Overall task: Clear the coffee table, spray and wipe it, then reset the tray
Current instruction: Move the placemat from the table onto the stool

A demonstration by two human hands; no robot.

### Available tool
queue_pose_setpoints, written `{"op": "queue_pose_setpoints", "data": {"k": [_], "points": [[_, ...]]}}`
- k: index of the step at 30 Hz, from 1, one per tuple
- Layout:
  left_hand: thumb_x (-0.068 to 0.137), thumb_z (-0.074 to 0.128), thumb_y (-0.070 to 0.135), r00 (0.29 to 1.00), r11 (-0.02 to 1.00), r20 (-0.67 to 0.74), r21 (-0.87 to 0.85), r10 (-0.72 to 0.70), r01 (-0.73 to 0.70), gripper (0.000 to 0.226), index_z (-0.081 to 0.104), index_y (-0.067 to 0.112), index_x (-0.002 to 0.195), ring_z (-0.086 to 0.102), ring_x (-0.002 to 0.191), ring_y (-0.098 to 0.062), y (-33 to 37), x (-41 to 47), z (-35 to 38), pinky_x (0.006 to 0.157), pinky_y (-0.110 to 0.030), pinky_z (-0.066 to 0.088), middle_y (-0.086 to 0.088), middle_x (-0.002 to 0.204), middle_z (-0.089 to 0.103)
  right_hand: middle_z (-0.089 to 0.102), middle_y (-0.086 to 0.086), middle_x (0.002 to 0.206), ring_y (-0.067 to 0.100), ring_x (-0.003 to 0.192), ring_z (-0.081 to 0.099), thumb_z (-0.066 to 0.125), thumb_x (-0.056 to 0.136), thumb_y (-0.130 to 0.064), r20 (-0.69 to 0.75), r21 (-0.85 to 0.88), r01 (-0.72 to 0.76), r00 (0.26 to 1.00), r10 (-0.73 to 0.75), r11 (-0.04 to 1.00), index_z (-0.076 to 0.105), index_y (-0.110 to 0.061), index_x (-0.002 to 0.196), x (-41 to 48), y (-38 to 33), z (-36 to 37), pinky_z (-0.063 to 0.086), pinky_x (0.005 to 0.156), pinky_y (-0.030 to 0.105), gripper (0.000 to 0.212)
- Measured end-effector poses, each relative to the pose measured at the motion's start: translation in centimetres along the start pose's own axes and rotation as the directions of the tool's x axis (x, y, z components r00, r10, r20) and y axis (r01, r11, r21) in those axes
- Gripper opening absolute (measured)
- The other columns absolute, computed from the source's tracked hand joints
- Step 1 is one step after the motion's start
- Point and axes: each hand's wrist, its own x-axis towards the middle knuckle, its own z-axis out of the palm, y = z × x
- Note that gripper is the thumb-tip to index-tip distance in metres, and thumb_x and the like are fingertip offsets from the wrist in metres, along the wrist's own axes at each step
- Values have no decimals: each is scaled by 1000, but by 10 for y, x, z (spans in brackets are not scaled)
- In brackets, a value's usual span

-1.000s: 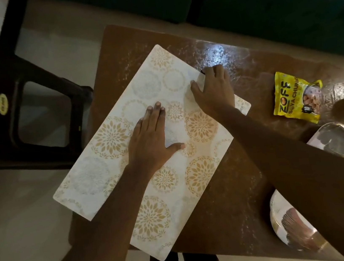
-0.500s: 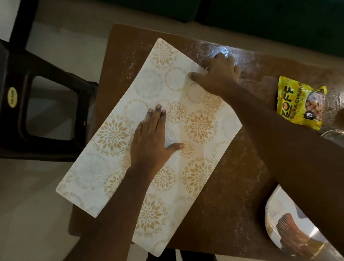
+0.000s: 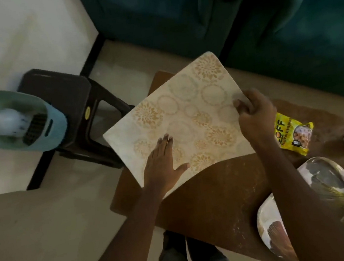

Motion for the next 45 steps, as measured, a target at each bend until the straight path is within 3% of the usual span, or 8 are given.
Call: {"op": "queue_pose_setpoints", "data": {"k": [3,8,16,23,26,36,41,45], "points": [[89,47,68,1000,999,-4,25,28,-27,96,0,19,158,1,152,-17,9,-33,-32,120,-37,12,2,166,-2,69,2,105,5,89,62,63,95,-9,-32,91,30,999,-27,995,67,-8,113,-21,-26,-33,51,71,19,19],[88,40,74,998,999,-54,31,44,-42,96,0,22,158,-5,152,-14,17,-83,-74,120,-36,6,6,165,-7,67,5,93,-1,71,59,60,95,-3,-99,192,137,988,-120,972,66,0,105,-54,-67,-70,45,55,16,12],[89,43,72,978,996,-192,62,81,-70,93,8,19,157,3,152,-16,-9,-113,-144,121,-38,12,3,166,4,68,3,97,26,91,68,61,97,-22,-211,371,15,975,68,929,64,-16,102,-83,-108,-86,58,71,55,8],[87,37,76,947,974,-254,164,195,-156,95,7,20,158,-3,152,-16,-86,-119,-218,122,-38,10,5,166,-2,67,-8,92,2,76,68,62,98,-20,-224,560,-147,921,320,815,62,-17,109,-109,-159,-47,57,73,39,12],[82,30,81,940,960,-245,207,235,-187,100,12,19,157,-3,152,-17,-131,-120,-252,123,-41,13,5,165,-4,66,-11,92,10,81,67,61,98,-28,-175,636,-213,896,408,742,60,-17,117,-128,-194,-11,53,67,32,22],[76,21,85,887,927,-308,261,343,-268,104,14,20,157,0,152,-14,-235,-115,-342,121,-36,13,7,165,1,70,9,108,27,97,69,63,96,-21,-140,760,-241,846,514,604,62,-16,104,-149,-291,99,59,79,45,9],[76,21,86,900,930,-303,289,314,-227,107,9,19,158,-3,152,-13,-257,-93,-375,122,-36,8,6,166,-3,68,-1,99,10,84,66,63,96,-19,-142,777,-226,846,514,587,61,-13,108,-124,-307,129,55,63,26,13],[82,33,81,911,932,-287,295,297,-211,102,10,18,158,-3,152,-13,-272,-64,-394,123,-39,10,6,166,-3,69,1,98,13,84,67,65,95,-17,-148,770,-220,852,503,599,64,-18,96,-94,-314,158,54,57,21,2]]}}
